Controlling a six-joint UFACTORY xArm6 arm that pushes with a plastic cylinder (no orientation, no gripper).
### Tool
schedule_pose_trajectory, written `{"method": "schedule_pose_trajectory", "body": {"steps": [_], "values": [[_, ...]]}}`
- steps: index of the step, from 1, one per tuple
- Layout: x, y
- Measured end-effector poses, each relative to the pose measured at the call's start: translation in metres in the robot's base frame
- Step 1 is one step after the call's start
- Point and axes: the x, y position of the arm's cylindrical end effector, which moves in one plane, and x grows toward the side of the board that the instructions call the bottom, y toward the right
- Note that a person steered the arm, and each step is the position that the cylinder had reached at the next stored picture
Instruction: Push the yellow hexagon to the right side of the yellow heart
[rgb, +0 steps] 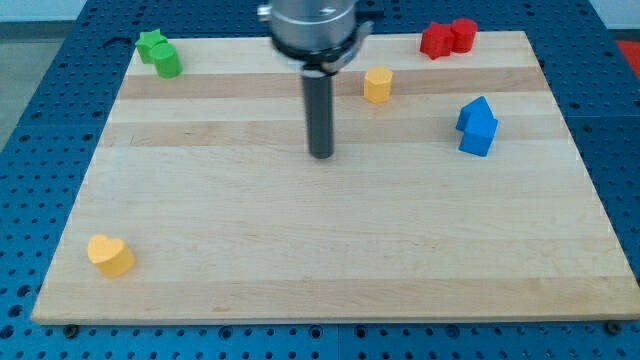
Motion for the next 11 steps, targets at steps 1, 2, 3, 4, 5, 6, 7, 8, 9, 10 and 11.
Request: {"method": "schedule_pose_trajectory", "body": {"steps": [1,2,3,4,5,6,7,8,9,10,11], "values": [[-0.014,0.053],[-0.042,0.087],[-0.079,0.106],[-0.115,0.106],[-0.125,0.051],[-0.082,-0.001],[-0.035,-0.007],[-0.05,-0.006],[-0.071,0.019],[-0.054,0.027],[-0.019,0.002]]}}
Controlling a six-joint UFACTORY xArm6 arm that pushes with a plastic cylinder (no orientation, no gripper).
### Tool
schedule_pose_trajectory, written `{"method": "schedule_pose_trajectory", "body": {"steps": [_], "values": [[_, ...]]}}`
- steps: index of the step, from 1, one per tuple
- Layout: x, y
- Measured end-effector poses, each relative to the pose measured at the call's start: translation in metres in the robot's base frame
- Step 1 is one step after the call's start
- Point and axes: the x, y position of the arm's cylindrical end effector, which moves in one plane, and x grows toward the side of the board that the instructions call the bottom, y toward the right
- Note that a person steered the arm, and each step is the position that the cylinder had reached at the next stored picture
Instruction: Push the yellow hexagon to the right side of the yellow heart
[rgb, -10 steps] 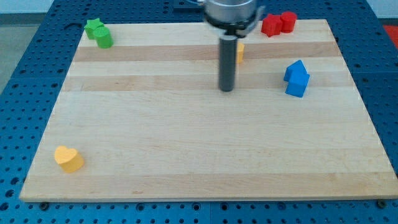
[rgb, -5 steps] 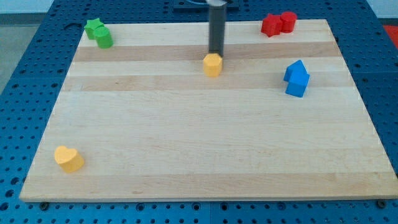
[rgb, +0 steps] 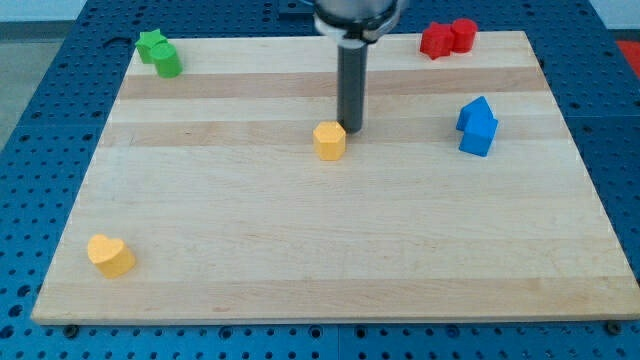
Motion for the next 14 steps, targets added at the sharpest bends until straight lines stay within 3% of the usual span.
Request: {"method": "schedule_pose_trajectory", "body": {"steps": [2,3,5,7,9,12,14], "values": [[0.093,-0.072],[0.111,-0.082],[0.118,-0.078],[0.148,-0.126],[0.118,-0.123],[0.153,-0.168],[0.127,-0.19]]}}
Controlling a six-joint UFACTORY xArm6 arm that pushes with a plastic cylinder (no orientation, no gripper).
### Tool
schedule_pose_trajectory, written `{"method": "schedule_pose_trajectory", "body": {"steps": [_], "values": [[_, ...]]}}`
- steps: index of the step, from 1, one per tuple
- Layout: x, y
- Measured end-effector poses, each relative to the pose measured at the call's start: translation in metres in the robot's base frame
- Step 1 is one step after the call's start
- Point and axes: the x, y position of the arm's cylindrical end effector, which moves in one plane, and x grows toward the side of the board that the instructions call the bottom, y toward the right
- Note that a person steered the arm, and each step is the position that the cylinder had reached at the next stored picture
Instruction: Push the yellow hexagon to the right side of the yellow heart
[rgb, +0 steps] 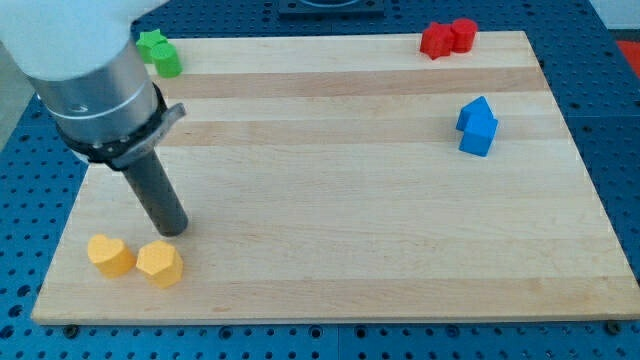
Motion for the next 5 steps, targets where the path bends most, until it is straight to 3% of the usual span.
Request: {"method": "schedule_pose_trajectory", "body": {"steps": [1,3,5], "values": [[-0.012,-0.034],[0.02,-0.1],[0.034,-0.084]]}}
